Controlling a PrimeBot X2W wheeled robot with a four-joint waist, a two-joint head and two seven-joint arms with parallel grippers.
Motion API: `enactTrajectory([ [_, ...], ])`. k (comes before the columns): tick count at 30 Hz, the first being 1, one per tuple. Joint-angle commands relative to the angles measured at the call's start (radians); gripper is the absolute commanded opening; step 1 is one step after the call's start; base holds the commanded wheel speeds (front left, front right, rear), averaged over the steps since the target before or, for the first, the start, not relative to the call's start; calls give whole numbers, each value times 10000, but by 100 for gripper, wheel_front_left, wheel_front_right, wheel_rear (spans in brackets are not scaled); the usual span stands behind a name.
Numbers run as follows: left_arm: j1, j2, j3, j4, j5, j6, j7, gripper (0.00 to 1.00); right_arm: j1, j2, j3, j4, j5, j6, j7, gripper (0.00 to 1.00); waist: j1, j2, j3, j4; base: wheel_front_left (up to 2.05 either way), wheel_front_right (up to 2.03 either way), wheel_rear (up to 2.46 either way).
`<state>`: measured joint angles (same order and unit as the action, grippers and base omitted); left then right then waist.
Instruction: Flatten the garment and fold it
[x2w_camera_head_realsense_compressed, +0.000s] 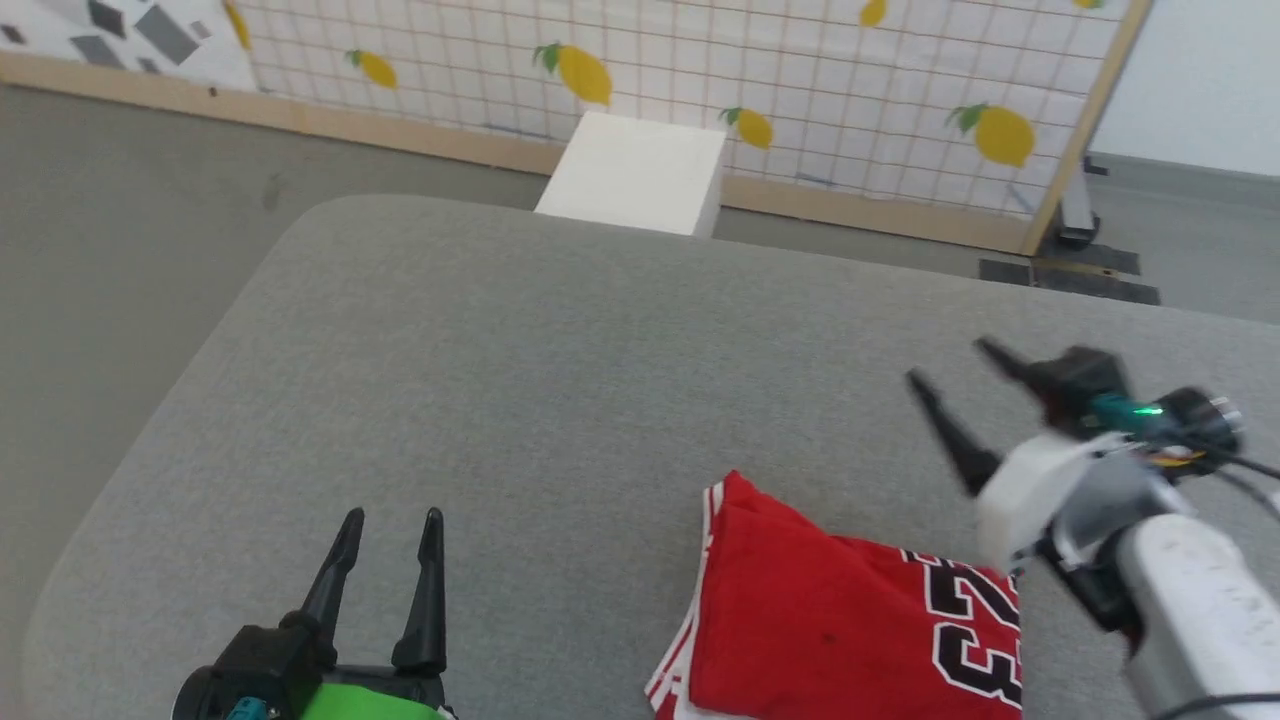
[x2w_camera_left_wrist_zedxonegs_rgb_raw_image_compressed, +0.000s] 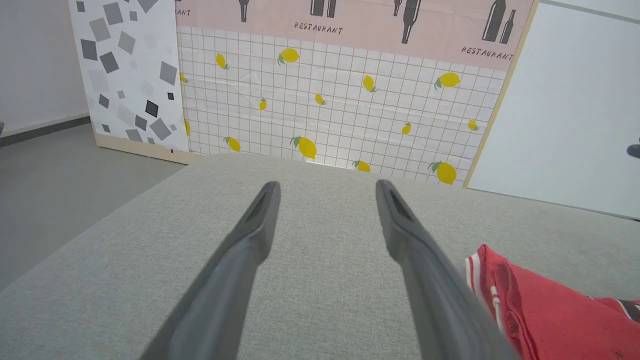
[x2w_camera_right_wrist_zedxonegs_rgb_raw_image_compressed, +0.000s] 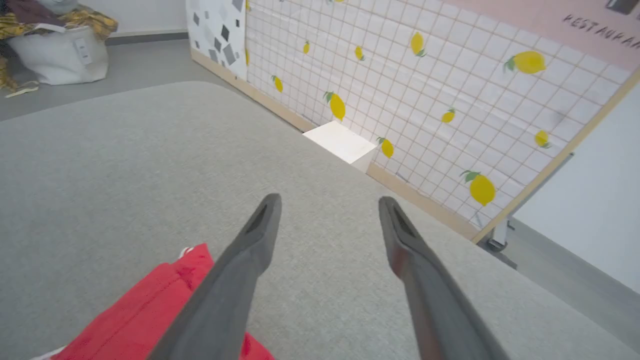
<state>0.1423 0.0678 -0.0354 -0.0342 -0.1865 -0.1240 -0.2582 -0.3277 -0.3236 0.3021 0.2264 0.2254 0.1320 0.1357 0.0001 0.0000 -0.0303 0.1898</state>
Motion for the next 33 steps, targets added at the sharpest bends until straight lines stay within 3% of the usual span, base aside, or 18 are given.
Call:
enactTrajectory([
  [1, -7, 56, 14, 17, -213, -67, -36, 100, 84, -135, -375, -134, -267, -13, -384, 100, -1, 0, -145, -457, 0, 0, 0],
  [8, 220, 17, -74, 32, -253, -67, -36, 100, 1721, -41, -2841, -1118, -1139, -13, -2054, 100, -1, 0, -234, -1083, 0, 0, 0],
  [14, 339, 66, -251, 4, -194, -67, -36, 100, 3466, 950, -4144, -2312, -1142, -13, -2961, 100, -1, 0, -232, -1326, 0, 0, 0],
  [23, 605, 82, -349, 21, -81, -67, -36, 100, 5525, 2182, -4184, -3176, -1275, -13, -3362, 100, -1, 0, -205, -1463, 0, 0, 0],
  [33, 670, 86, -446, -31, 103, -67, -36, 100, 5705, 2458, -3988, -3210, -1348, -13, -3271, 100, -1, 0, -104, -1491, 0, 0, 0],
])
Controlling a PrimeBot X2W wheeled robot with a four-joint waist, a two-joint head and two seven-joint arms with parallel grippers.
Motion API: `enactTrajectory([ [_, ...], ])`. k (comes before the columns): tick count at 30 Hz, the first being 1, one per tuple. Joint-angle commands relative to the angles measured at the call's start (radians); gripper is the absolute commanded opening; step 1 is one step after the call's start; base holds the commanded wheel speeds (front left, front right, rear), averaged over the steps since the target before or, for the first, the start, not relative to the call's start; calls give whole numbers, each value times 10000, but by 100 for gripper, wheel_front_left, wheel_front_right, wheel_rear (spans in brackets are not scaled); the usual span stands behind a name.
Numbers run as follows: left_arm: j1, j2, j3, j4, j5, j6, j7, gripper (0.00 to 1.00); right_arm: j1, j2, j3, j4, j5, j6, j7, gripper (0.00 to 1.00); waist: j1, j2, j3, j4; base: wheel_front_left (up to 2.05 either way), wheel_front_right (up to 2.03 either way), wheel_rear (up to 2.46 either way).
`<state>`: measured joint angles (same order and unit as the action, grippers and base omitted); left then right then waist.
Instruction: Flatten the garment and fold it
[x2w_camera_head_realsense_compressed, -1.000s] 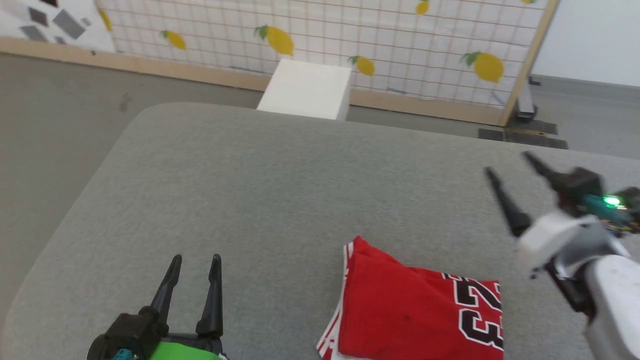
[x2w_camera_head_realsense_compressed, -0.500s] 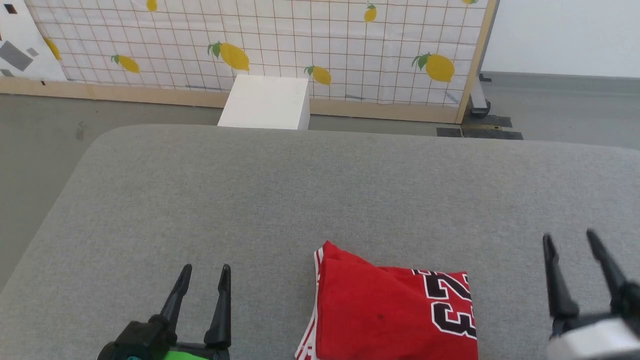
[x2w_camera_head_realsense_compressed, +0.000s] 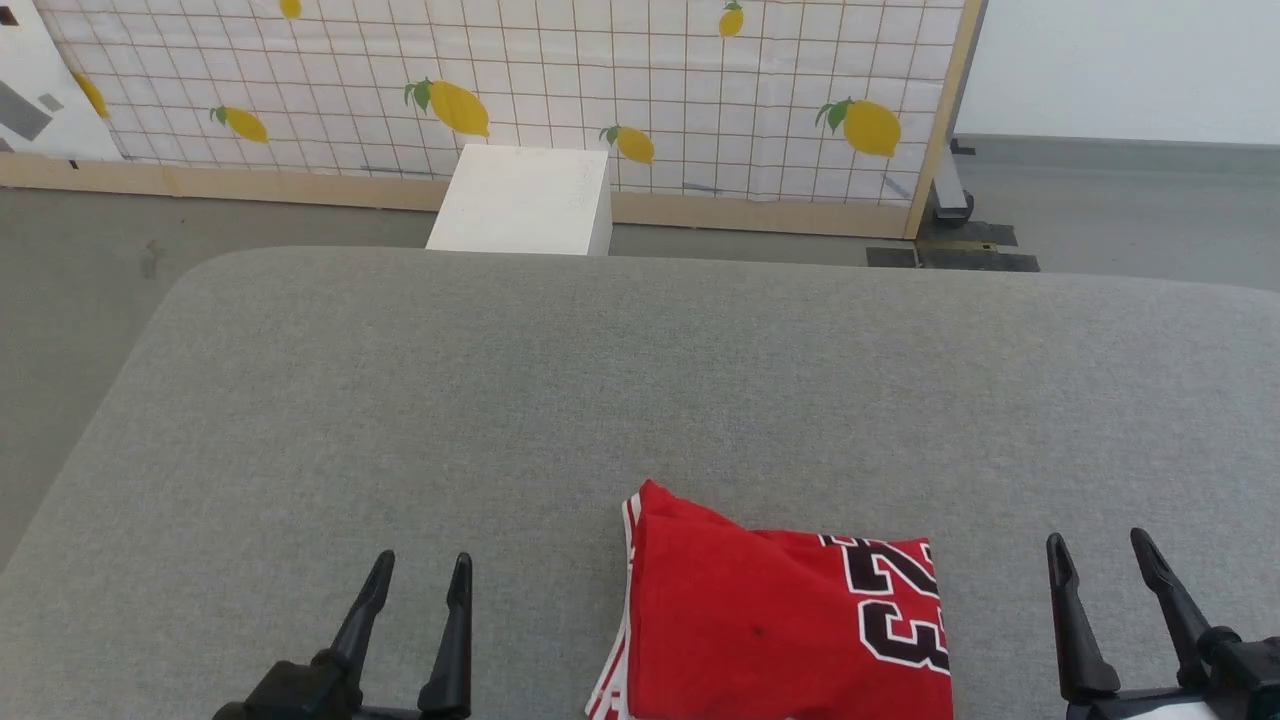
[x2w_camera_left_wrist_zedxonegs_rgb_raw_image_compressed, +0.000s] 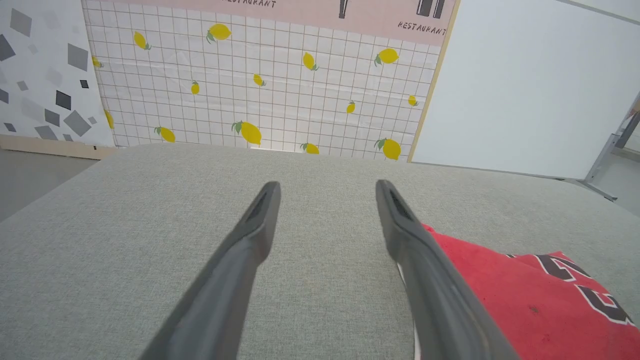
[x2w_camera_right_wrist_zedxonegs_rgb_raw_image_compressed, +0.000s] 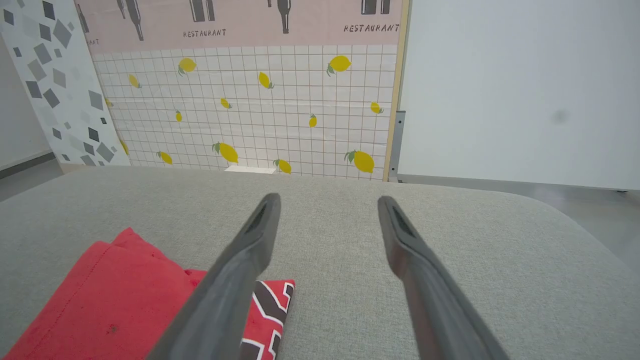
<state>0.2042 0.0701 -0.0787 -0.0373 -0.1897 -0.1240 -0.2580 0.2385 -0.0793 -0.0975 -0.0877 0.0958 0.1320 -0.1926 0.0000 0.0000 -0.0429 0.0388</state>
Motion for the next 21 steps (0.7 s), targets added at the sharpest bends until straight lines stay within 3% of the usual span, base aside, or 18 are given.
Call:
enactTrajectory([
  [1, 28, 61, -37, 4, 141, -67, -38, 100, 23, -7, -7, -98, -33, -13, 49, 100, 0, 0, 43, 35, 0, 0, 0],
  [7, -201, 49, -226, 44, 151, -67, -38, 100, -89, -539, 389, -120, 913, -13, 1302, 100, 0, 0, 351, 266, 0, 0, 0],
  [16, -623, 127, -506, 236, 68, -67, -38, 100, -1040, -1422, 1124, 865, 4381, -13, 5522, 100, 0, 0, 1072, 786, 0, 0, 0],
  [21, -932, 228, -681, 360, -21, -67, -38, 100, -1602, -1707, 1121, 1925, 5556, -13, 6955, 100, 0, 0, 1367, 1171, 0, 0, 0],
])
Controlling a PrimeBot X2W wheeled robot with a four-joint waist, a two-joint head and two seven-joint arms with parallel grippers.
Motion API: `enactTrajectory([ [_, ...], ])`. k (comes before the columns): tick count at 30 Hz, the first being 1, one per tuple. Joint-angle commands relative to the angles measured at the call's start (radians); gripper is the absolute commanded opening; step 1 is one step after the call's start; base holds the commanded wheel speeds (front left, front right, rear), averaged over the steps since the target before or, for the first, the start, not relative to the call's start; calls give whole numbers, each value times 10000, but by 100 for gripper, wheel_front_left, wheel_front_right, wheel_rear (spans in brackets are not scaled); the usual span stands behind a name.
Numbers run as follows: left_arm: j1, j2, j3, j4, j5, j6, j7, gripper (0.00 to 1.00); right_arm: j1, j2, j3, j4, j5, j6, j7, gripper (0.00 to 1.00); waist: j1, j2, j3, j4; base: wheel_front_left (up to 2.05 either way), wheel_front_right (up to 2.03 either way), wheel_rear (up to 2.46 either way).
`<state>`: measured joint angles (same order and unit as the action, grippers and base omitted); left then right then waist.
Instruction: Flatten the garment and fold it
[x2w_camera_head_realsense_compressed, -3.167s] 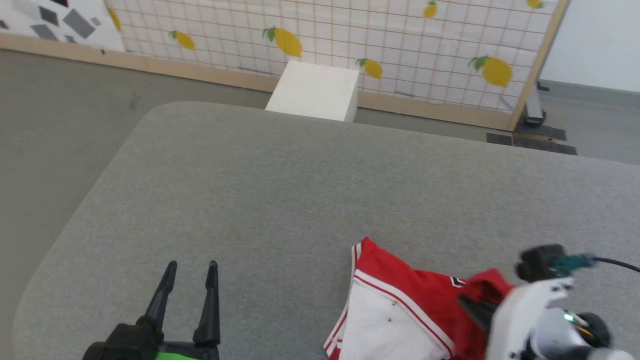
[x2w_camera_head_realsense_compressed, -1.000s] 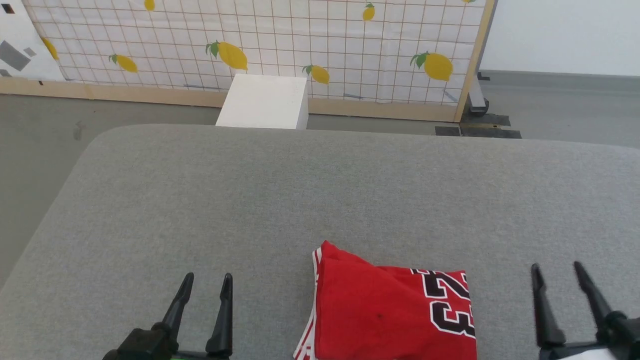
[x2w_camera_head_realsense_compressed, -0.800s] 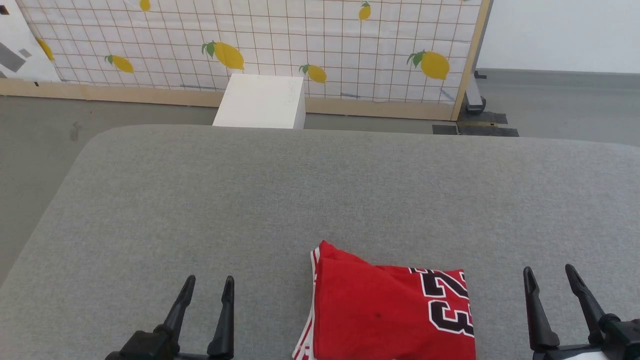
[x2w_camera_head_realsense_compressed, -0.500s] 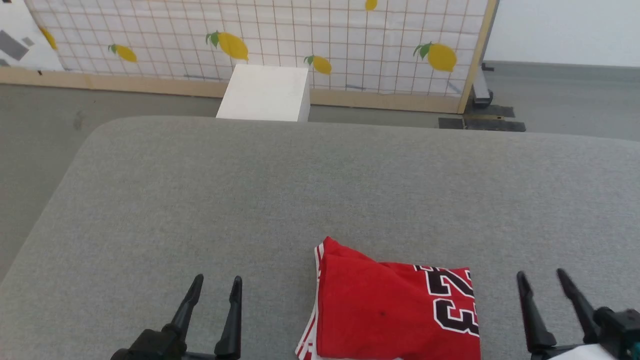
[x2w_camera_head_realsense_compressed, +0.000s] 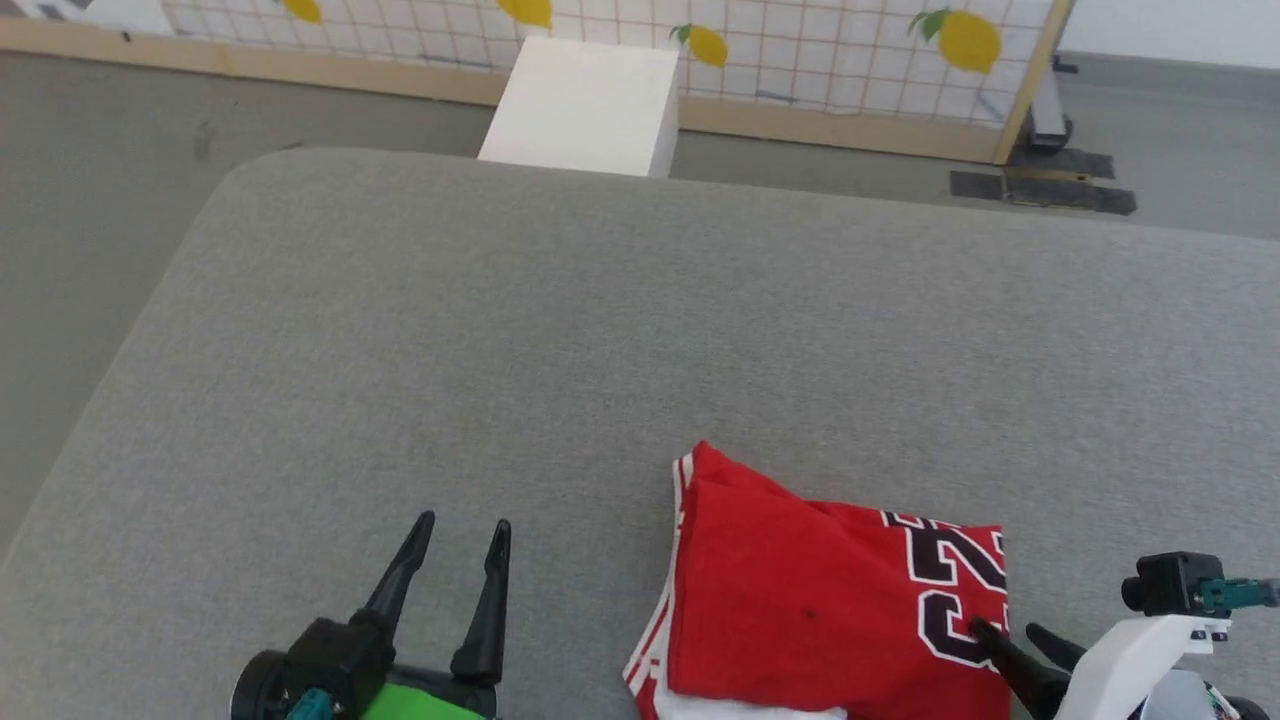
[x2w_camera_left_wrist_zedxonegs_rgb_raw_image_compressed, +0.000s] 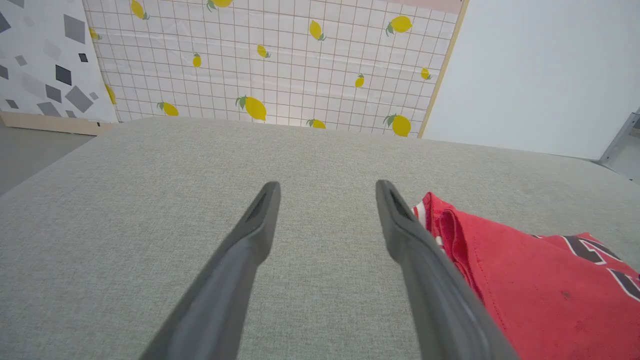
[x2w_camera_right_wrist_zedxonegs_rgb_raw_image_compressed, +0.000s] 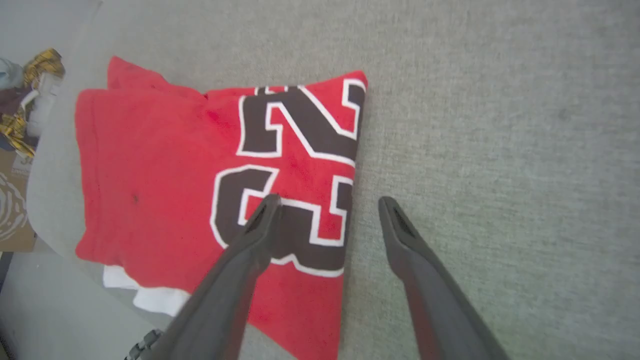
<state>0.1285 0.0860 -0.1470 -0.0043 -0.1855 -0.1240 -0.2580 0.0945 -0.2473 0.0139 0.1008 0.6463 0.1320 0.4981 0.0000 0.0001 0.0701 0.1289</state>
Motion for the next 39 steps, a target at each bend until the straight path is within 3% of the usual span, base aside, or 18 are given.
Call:
enactTrajectory([
  [1, -222, 84, 2, 40, -81, -67, -38, 100, -258, -50, 42, 215, 124, -13, 215, 100, 0, -1, 272, 324, 0, 0, 0],
  [10, -535, 127, -103, 194, -131, -67, -38, 100, -984, 269, 1132, 1596, 124, -13, 1154, 100, 0, -1, 475, 744, 0, 0, 0],
  [11, -549, 121, -99, 209, -130, -67, -38, 100, -1022, 304, 1277, 1705, 79, -13, 1203, 77, 0, -1, 468, 760, 0, 0, 0],
  [12, -559, 114, -94, 230, -130, -67, -38, 100, -1074, 322, 1449, 1822, -7, -13, 1213, 24, 0, -1, 447, 771, 0, 0, 0],
  [13, -557, 109, -88, 248, -130, -67, -38, 100, -1118, 321, 1580, 1884, -80, -13, 1165, 0, 0, -1, 420, 771, 0, 0, 0],
  [19, -525, 83, -168, 376, -129, -67, -38, 100, -1621, -106, 2113, 1793, -962, -13, 356, 0, 0, -1, 177, 401, 0, 0, 0],
  [25, -490, -34, -310, 483, -117, -67, -38, 100, -2200, -1596, 2827, 1011, -2718, -13, 313, 0, 0, -1, 22, -642, 0, 0, 0],
  [33, -1156, -227, -650, 480, -158, -67, -38, 100, -3194, -4514, 3389, -230, -3567, -13, 1128, 0, 0, -1, 823, -2305, 0, 0, 0],
  [39, -2546, -169, -1053, 485, -78, -67, -38, 100, -3985, -6782, 3411, 417, -3664, -13, 739, 0, 0, -1, 2202, -2777, 0, 0, 0],
])
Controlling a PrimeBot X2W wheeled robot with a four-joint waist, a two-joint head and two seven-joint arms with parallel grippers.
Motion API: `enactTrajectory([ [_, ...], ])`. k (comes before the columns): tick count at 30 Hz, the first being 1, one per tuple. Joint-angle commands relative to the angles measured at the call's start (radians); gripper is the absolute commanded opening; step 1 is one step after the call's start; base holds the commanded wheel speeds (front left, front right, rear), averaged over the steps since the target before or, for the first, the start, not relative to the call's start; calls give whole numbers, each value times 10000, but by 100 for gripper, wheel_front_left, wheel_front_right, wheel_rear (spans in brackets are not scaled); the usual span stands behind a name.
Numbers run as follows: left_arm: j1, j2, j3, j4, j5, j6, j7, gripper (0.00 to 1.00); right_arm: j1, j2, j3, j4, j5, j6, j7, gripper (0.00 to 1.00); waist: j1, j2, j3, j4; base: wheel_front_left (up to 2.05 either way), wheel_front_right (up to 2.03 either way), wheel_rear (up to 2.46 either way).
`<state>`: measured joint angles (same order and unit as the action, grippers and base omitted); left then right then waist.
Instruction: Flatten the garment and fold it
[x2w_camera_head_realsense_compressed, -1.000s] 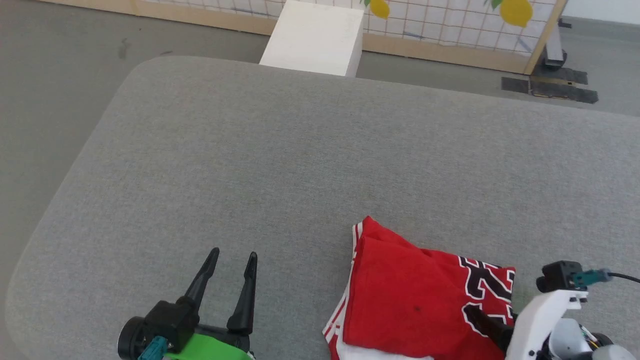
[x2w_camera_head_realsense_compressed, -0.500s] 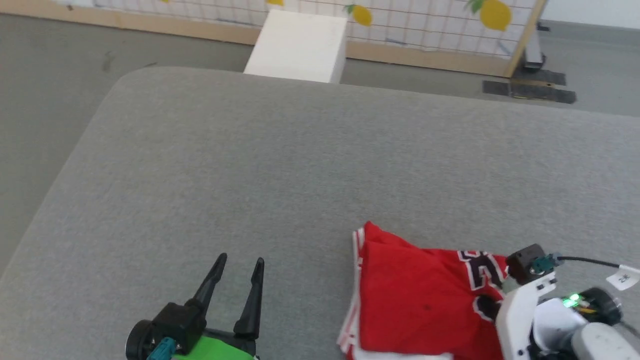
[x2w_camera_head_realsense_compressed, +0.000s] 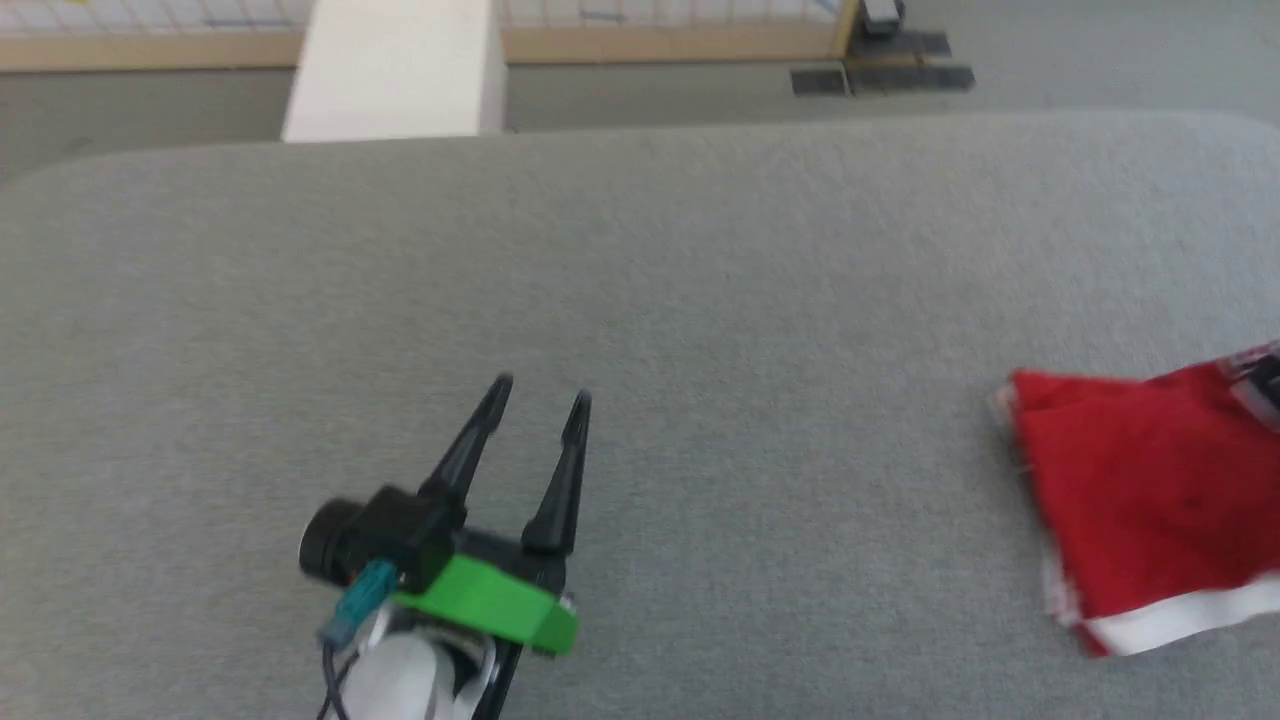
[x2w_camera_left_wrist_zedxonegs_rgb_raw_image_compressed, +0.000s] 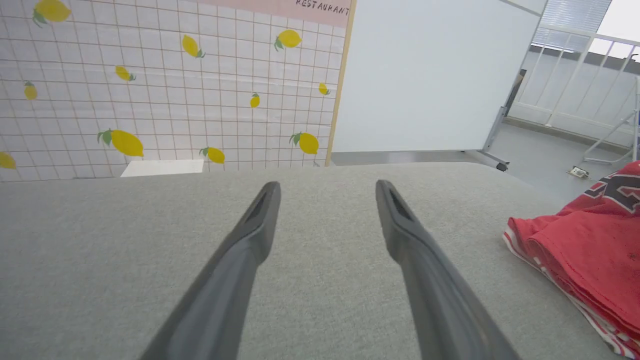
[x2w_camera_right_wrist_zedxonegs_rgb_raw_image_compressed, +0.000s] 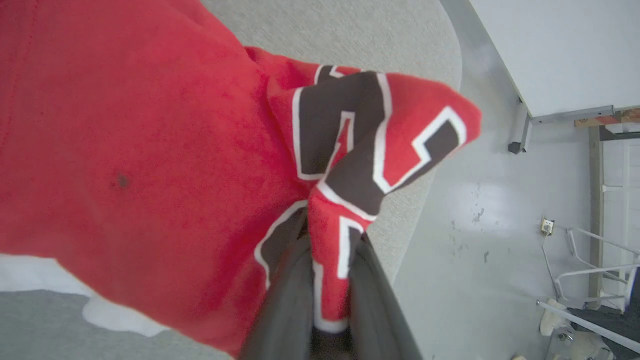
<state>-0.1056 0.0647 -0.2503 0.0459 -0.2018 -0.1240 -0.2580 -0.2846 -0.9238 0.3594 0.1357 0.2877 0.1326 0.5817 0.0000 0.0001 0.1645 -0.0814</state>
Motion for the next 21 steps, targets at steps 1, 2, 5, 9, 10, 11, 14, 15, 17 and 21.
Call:
enactTrajectory([
  [1, -397, 74, -76, -28, 85, -67, -38, 100, -274, -201, -163, 270, -60, -19, -225, 0, 0, -1, 1462, -697, 0, 0, 0],
  [2, -627, 114, -138, -46, 89, -67, -38, 100, -362, -417, -340, 561, -21, -19, -415, 0, 0, -1, 1739, -710, 0, 0, 0],
  [5, -1183, 205, -316, -99, 106, -67, -38, 100, -589, -751, -918, 1379, -19, -19, -1100, 0, 0, -1, 2410, -645, 0, 0, 0],
  [9, -1761, 303, -546, -129, 97, -67, -38, 100, -746, -815, -1828, 2606, -175, -19, -1913, 0, 0, -1, 3169, -438, 0, 0, 0],
  [10, -1880, 329, -608, -136, 91, -67, -38, 100, -788, -796, -2079, 2932, -276, -19, -2108, 0, 0, -1, 3345, -367, 0, 0, 0],
  [11, -1973, 343, -664, -147, 86, -67, -38, 100, -808, -783, -2263, 3172, -354, -19, -2259, 0, 0, -1, 3485, -295, 0, 0, 0],
  [14, -2197, 371, -828, -150, 67, -67, -38, 100, -903, -653, -2845, 3883, -680, -19, -2801, 0, 0, -1, 3815, -51, 0, 0, 0],
  [15, -2237, 369, -847, -149, 64, -67, -38, 100, -928, -616, -2968, 4038, -791, -19, -2960, 0, 0, -1, 3890, 11, 0, 0, 0],
  [17, -2307, 364, -858, -155, 51, -67, -38, 100, -985, -482, -3239, 4416, -984, -19, -3169, 0, 0, -1, 4016, 122, 0, 0, 0],
  [21, -2360, 357, -855, -131, 49, -67, -38, 100, -1073, -233, -3739, 5176, -1336, -19, -3170, 38, 0, -1, 4092, 251, 0, 0, 0],
])
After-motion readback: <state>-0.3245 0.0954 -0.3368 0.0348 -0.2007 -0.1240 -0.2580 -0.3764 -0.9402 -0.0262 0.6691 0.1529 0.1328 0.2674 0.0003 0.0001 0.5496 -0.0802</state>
